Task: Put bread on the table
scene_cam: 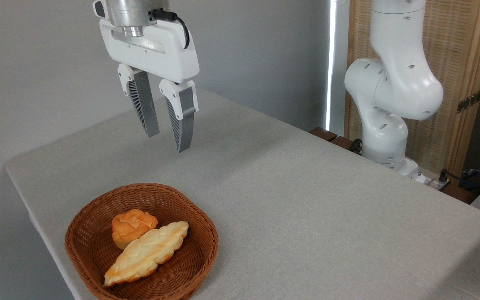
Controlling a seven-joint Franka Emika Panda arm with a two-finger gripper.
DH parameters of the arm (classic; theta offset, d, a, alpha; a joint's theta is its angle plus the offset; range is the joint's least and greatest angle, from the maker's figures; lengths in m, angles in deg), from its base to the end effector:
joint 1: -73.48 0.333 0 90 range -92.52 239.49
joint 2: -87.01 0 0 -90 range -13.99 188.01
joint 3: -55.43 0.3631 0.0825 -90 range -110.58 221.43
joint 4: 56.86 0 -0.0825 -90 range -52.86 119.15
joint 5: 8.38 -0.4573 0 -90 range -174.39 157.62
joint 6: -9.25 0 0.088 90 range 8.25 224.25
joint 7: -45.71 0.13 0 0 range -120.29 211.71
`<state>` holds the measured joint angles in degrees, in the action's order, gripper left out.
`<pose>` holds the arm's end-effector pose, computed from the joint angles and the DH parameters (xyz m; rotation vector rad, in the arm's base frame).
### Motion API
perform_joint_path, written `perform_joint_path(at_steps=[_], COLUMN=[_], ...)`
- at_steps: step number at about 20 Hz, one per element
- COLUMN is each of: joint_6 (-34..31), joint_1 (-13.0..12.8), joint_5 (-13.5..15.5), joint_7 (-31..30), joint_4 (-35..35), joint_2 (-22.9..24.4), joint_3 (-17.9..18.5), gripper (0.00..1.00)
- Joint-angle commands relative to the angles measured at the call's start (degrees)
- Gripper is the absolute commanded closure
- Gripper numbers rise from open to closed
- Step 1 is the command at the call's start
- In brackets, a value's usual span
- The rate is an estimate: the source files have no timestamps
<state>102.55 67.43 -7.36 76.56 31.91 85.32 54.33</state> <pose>0.6402 -0.0824 0.6469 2.9624 -1.0190 0.0819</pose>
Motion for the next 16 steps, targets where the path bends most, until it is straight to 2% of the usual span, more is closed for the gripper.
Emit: perform_joint_path(at_steps=[1,16], joint_6=[-1.6,-1.2], joint_1=[0.1,-0.1], joint_5=[0.3,0.4], joint_7=[-0.2,-0.3], joint_4=[-0.5,0.0], joint_2=[-0.2,-0.3], joint_3=[0.5,0.4], gripper=[0.0,0.0])
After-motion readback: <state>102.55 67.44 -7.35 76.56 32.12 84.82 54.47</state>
